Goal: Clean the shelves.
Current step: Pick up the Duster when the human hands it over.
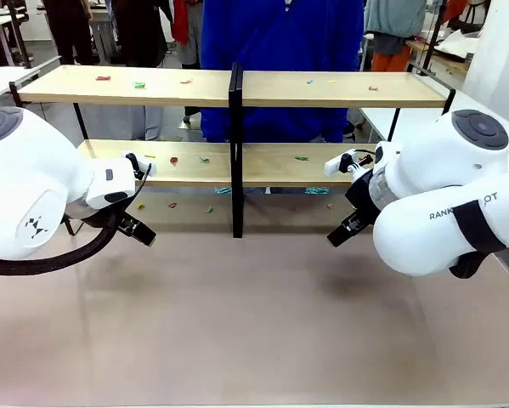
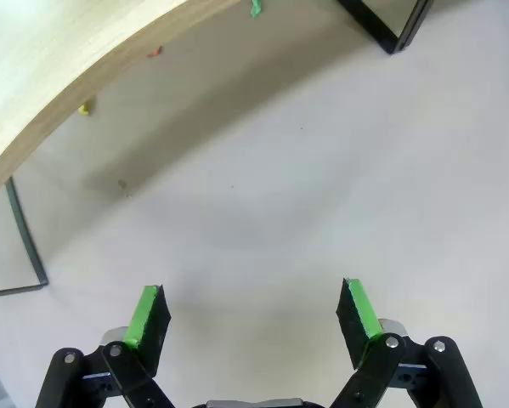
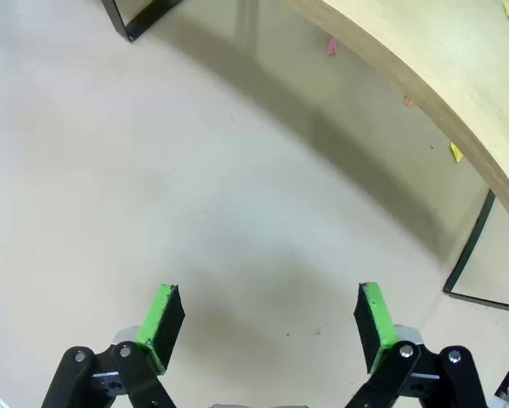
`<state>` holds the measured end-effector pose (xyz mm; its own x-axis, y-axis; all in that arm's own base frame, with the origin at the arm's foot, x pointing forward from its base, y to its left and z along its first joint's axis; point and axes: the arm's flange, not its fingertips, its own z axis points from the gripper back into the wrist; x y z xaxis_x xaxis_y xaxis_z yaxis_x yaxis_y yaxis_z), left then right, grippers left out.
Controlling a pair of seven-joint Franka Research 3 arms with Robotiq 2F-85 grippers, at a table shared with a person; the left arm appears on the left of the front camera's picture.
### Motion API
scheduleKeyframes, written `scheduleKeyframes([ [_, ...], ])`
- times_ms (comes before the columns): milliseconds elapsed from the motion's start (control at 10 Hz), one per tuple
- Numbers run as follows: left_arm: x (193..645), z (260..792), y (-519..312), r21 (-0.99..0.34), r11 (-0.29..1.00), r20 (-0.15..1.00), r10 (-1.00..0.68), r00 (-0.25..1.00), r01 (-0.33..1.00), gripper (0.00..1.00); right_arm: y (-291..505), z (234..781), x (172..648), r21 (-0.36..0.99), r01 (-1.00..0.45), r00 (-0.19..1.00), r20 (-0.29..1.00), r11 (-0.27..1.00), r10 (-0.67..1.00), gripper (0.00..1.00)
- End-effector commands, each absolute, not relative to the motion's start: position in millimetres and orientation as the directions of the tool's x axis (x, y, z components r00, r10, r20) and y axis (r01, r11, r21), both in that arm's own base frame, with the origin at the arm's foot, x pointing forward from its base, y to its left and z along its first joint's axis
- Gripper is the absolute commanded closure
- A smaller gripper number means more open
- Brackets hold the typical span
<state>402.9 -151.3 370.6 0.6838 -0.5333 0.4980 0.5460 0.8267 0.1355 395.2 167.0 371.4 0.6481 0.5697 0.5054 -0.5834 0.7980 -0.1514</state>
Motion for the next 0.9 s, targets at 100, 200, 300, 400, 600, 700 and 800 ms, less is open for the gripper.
scheduleKeyframes([
  [100, 402.9, 370.6, -151.3, 0.136, 0.827, 0.498, -0.533, 0.684, 0.546, 0.0, 167.0, 371.5, 395.2, -0.151, -0.583, 0.648, 0.505, 0.798, 0.57, 0.0],
  [200, 402.9, 370.6, -151.3, 0.136, 0.827, 0.498, -0.533, 0.684, 0.546, 0.0, 167.0, 371.5, 395.2, -0.151, -0.583, 0.648, 0.505, 0.798, 0.57, 0.0],
  [300, 402.9, 370.6, -151.3, 0.136, 0.827, 0.498, -0.533, 0.684, 0.546, 0.0, 167.0, 371.5, 395.2, -0.151, -0.583, 0.648, 0.505, 0.798, 0.57, 0.0],
  [400, 402.9, 370.6, -151.3, 0.136, 0.827, 0.498, -0.533, 0.684, 0.546, 0.0, 167.0, 371.5, 395.2, -0.151, -0.583, 0.648, 0.505, 0.798, 0.57, 0.0],
  [600, 402.9, 370.6, -151.3, 0.136, 0.827, 0.498, -0.533, 0.684, 0.546, 0.0, 167.0, 371.5, 395.2, -0.151, -0.583, 0.648, 0.505, 0.798, 0.57, 0.0],
  [700, 402.9, 370.6, -151.3, 0.136, 0.827, 0.498, -0.533, 0.684, 0.546, 0.0, 167.0, 371.5, 395.2, -0.151, -0.583, 0.648, 0.505, 0.798, 0.57, 0.0],
  [800, 402.9, 370.6, -151.3, 0.136, 0.827, 0.498, -0.533, 0.684, 0.546, 0.0, 167.0, 371.5, 395.2, -0.151, -0.583, 0.648, 0.505, 0.798, 0.57, 0.0],
])
